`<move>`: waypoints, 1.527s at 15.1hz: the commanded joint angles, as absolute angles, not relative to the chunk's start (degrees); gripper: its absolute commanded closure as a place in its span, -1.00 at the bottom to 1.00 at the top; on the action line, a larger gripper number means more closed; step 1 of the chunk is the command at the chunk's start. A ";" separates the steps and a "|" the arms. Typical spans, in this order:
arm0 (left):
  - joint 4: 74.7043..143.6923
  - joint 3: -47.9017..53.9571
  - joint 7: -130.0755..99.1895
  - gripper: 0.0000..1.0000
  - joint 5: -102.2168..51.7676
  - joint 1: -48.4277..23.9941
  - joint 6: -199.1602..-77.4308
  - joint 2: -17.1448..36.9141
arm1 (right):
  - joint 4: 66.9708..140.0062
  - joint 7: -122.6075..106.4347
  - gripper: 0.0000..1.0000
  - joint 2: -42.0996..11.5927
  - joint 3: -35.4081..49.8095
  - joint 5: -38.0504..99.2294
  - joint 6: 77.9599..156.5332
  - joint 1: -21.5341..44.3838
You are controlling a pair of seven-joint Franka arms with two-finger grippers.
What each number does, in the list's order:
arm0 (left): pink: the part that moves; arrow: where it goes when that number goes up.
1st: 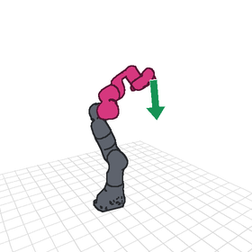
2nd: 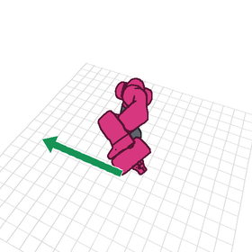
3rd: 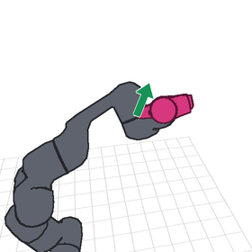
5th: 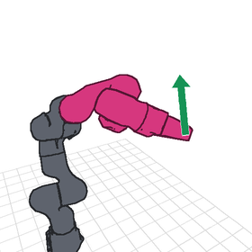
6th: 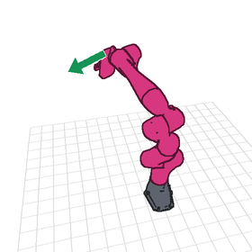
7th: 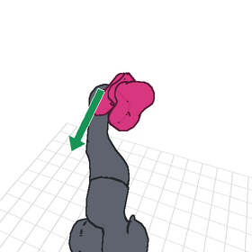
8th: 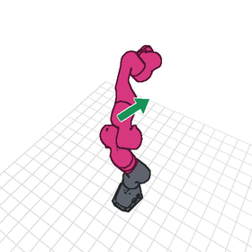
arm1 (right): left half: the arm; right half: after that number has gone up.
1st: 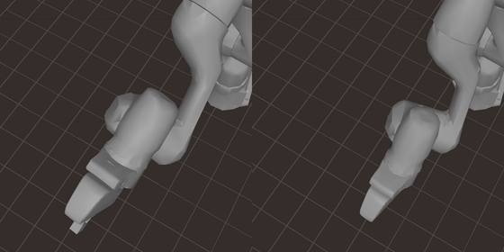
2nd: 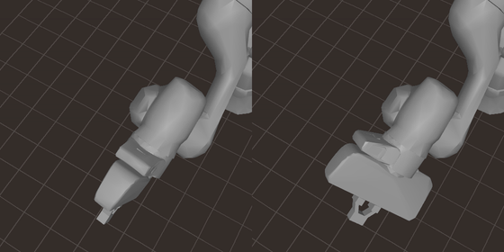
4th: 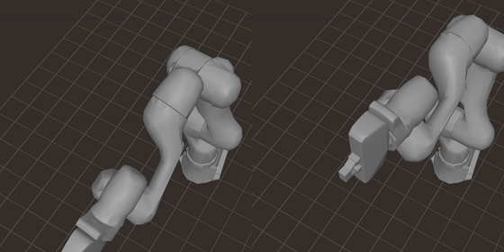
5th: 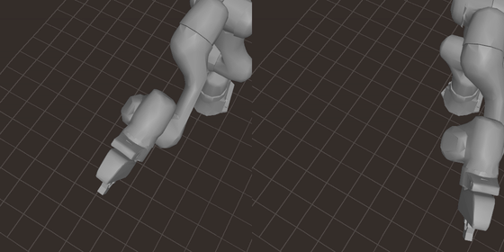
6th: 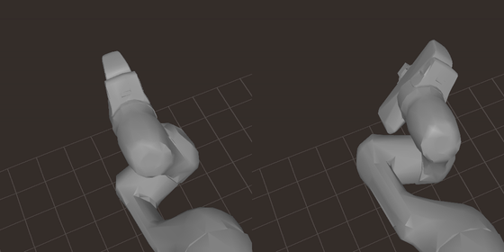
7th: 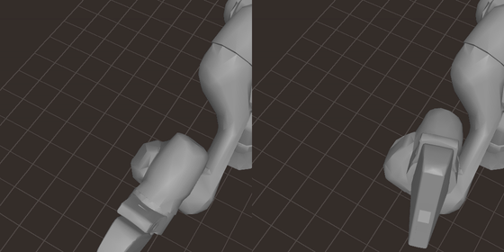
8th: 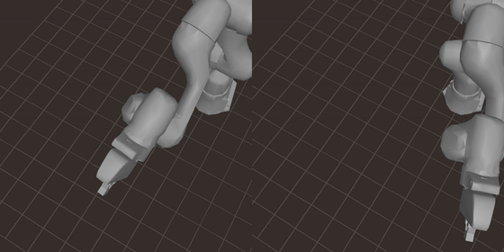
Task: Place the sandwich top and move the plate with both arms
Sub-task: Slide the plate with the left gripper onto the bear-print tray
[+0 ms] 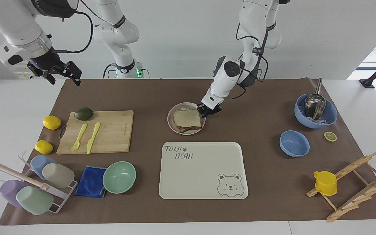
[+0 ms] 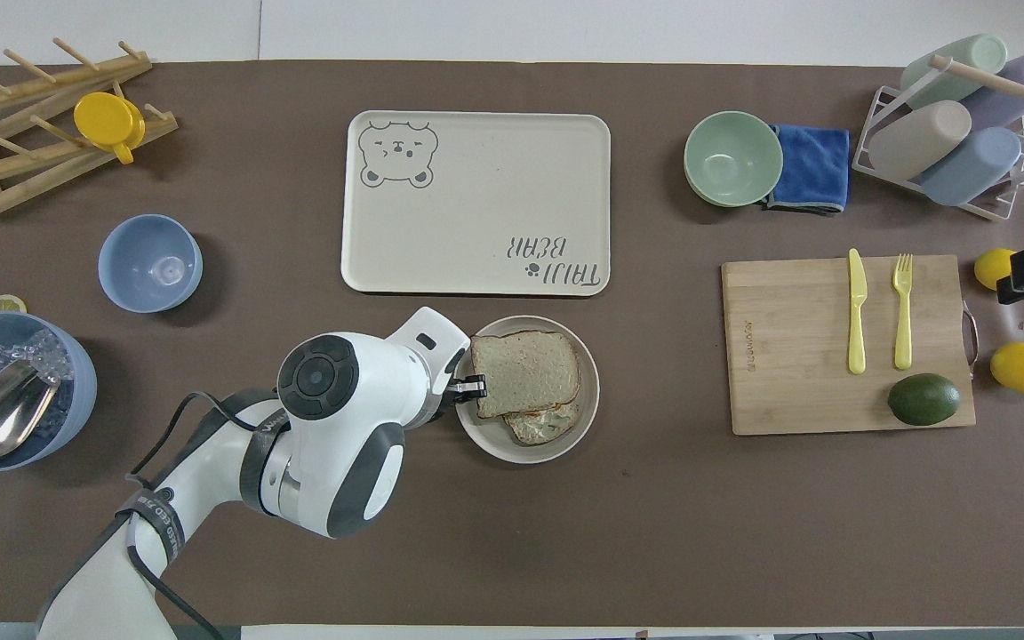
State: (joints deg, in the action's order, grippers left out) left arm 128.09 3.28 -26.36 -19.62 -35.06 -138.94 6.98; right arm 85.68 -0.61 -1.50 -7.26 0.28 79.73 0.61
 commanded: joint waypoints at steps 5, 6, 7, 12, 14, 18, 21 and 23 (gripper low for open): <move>114.18 2.72 -26.37 1.00 -20.48 -27.08 -124.54 7.99 | 86.48 -1.67 -1.00 -0.88 -7.21 0.62 79.72 0.44; 112.78 2.72 -26.45 1.00 -20.48 -26.29 -124.63 8.52 | 86.48 -1.67 -1.00 -0.88 -7.21 0.62 79.72 0.44; 110.41 2.72 -26.54 1.00 -20.65 -25.15 -124.37 9.83 | 86.48 -1.67 -1.00 -0.88 -7.21 0.62 79.72 0.35; 95.57 2.72 -27.07 1.00 -20.92 -20.67 -122.79 22.12 | 86.48 -1.67 -1.00 -0.88 -7.21 0.62 79.72 0.35; 88.10 2.72 -27.25 1.00 -21.27 -19.60 -119.98 27.75 | 86.48 -1.67 -1.00 -0.88 -7.21 0.62 79.72 0.35; 86.92 2.20 -27.42 1.00 -20.74 -19.95 -123.12 31.38 | 86.48 -1.67 -1.00 -0.88 -7.21 0.62 79.72 0.44; 90.25 2.20 -27.51 1.00 -20.48 -20.30 -128.39 31.12 | 86.48 -1.67 -1.00 -0.88 -7.21 0.62 79.72 0.44; 91.76 2.20 -27.42 1.00 -20.22 -20.30 -130.16 30.76 | 86.48 -1.67 -1.00 -0.88 -7.21 0.62 79.72 0.35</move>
